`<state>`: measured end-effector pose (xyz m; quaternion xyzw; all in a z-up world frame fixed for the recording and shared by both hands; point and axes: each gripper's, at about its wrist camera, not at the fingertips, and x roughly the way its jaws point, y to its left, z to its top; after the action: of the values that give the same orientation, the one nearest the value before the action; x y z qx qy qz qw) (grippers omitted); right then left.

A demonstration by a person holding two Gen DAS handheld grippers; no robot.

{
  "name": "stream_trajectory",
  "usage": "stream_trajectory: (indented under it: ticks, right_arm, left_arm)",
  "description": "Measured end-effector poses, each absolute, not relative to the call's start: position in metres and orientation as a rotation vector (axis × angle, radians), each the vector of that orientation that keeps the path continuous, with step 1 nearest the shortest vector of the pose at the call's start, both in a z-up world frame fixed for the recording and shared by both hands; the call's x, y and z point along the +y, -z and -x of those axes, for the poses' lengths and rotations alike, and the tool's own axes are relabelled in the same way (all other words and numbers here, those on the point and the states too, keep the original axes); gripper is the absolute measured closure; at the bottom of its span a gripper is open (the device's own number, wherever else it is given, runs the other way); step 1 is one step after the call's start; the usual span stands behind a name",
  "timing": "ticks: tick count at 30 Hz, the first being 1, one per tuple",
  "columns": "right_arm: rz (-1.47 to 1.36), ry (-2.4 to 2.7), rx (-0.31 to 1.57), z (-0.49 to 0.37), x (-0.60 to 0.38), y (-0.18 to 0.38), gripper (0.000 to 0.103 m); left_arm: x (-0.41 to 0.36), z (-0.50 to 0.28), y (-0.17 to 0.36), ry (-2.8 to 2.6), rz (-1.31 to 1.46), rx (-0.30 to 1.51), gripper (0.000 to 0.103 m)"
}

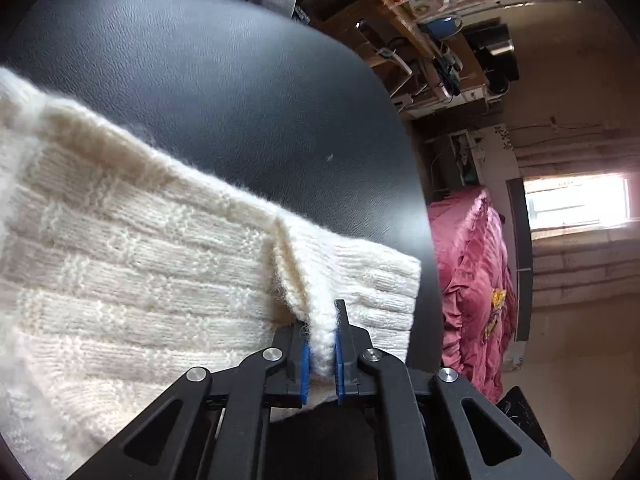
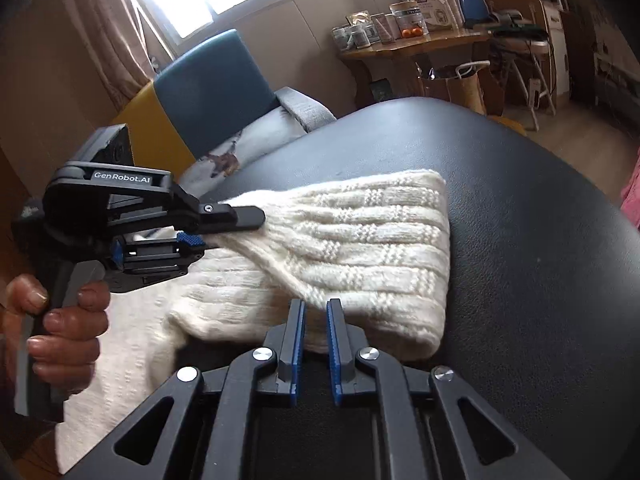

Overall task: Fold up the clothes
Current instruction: 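Carry the held cuff with the left gripper across the sweater body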

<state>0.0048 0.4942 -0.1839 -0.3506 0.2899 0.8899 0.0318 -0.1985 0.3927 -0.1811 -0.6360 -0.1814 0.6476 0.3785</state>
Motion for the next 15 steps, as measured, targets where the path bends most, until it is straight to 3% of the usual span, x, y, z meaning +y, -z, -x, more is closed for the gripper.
stream_trajectory:
  ticks: [1, 4, 6, 11, 15]
  right_arm:
    - [1.052, -2.746, 1.053, -0.011, 0.500, 0.185, 0.075]
    - [0.945, -2.729, 1.467, -0.027, 0.514, 0.188, 0.072]
    - [0.870, -2.691, 1.697, -0.033, 0.517, 0.192, 0.063]
    - [0.788, -2.564, 2.128, -0.020, 0.500, 0.206, 0.036]
    - [0.729, -2.402, 2.460, 0.010, 0.465, 0.222, 0.028]
  left_arm:
    - [0.386, 0.201, 0.173, -1.663, 1.591, -0.508, 0.094]
    - [0.362, 0.213, 0.139, -1.694, 1.494, -0.622, 0.094]
    - [0.340, 0.224, 0.112, -1.724, 1.419, -0.666, 0.094]
    - [0.277, 0.247, 0.049, -1.848, 1.245, -0.731, 0.094]
    - [0.220, 0.258, 0.013, -1.927, 1.156, -0.770, 0.094]
